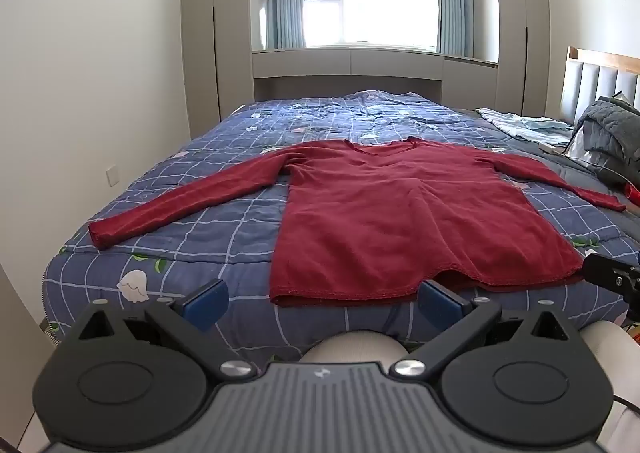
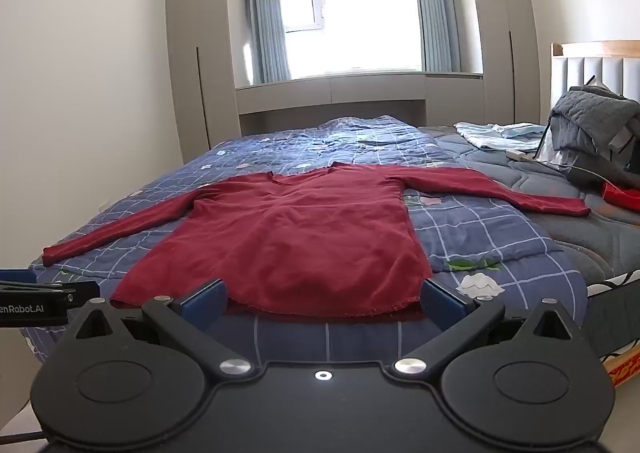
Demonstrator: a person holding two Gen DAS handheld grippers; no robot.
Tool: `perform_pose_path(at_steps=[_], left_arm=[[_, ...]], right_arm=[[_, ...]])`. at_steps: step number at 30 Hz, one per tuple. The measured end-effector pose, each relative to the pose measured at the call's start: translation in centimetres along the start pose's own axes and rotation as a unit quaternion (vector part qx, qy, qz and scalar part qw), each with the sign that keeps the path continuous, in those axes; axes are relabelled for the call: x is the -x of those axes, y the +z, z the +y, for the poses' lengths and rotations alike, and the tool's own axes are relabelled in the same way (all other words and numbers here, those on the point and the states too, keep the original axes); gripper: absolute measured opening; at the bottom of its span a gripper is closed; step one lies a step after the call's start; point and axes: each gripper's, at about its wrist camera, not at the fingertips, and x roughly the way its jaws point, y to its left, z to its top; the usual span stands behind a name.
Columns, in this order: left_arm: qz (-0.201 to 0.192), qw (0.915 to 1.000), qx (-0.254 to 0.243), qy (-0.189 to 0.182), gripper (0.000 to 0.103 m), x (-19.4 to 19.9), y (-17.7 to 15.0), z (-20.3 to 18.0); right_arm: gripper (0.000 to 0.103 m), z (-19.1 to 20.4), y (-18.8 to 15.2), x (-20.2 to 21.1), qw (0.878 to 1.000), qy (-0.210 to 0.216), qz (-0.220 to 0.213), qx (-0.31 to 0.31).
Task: Fold small clothes
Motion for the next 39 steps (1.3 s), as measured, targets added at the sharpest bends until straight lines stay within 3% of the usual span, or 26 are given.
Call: perform_pose_path(at_steps=[39], left_arm=[[-0.002, 1.0000, 0.001, -0.001, 0.103, -0.24, 0.08, -0.30]], right_arm=[[0.103, -0.06, -0.05, 0.03, 1.000, 0.000, 0.000, -0.001]])
